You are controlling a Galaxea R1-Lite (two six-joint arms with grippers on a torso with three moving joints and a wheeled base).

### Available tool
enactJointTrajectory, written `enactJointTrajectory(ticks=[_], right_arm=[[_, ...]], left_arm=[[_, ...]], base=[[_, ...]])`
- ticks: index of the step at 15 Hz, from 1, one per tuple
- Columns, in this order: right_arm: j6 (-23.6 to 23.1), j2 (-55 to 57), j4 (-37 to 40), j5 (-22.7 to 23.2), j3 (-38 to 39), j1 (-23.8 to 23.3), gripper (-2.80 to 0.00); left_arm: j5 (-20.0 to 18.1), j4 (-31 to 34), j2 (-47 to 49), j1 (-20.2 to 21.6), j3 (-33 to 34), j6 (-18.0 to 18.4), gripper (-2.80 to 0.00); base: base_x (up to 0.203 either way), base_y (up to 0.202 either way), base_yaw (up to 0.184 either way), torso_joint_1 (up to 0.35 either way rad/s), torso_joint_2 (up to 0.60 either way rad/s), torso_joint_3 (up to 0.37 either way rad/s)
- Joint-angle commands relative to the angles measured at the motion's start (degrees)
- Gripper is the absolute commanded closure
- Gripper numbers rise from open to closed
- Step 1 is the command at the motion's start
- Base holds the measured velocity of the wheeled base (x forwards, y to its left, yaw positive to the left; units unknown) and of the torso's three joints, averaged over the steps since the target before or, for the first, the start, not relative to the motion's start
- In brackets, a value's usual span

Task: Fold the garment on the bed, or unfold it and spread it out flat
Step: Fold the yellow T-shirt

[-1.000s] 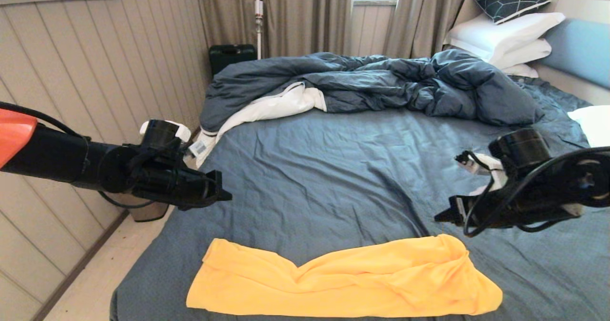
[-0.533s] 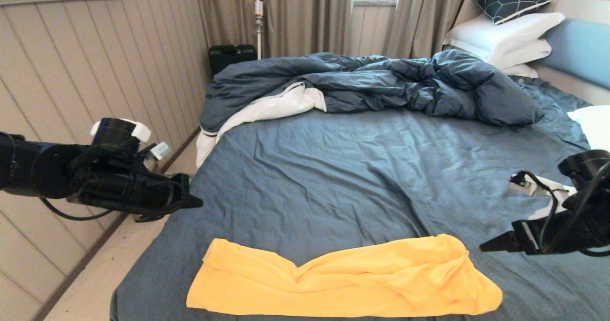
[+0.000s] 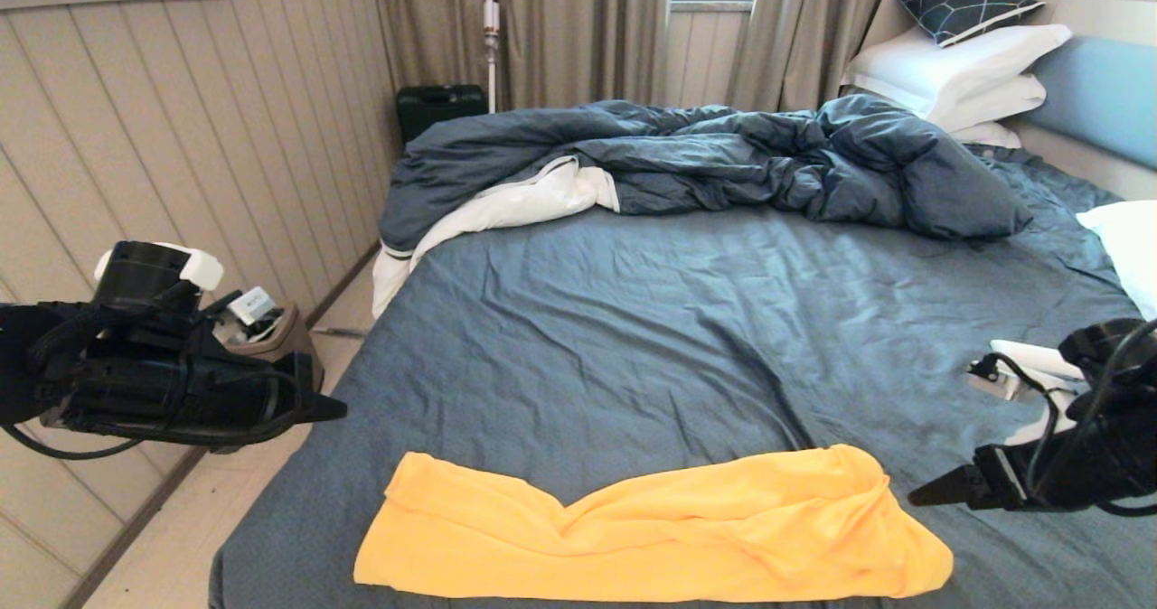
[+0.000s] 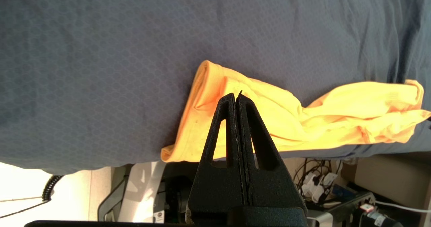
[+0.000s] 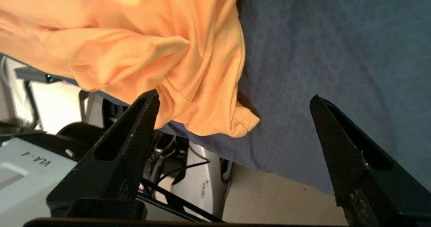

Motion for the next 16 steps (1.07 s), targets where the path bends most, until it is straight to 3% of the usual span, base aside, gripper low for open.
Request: enactJointTrajectory(ticks=[1, 4, 15, 16], right_arm=[[-0.12, 4.12, -1.20, 0.75, 0.44, 0.59, -2.80], [0.39, 8.16, -5.05, 1.73, 0.85, 3.00, -2.80], [3.92, 10.43, -5.97, 2.63, -0.79, 12.45, -2.80], [4.01, 10.27, -5.97, 2.72, -0.79, 12.45, 0.00]], left_arm=[[-0.25, 0.05, 0.07, 0.04, -0.02, -0.18, 0.00], [-0.47, 0.05, 0.36, -0.05, -0.61, -0.18, 0.00], [-0.56, -0.13, 2.24, -0.05, -0.20, -0.18, 0.00], [-0.62, -0.13, 2.24, -0.05, -0.05, -0.18, 0.00]], base=[[0.000, 0.000, 0.000, 0.000, 0.00, 0.000], [0.000, 0.000, 0.000, 0.000, 0.00, 0.000], [0.000, 0.000, 0.000, 0.000, 0.00, 0.000], [0.000, 0.000, 0.000, 0.000, 0.00, 0.000]])
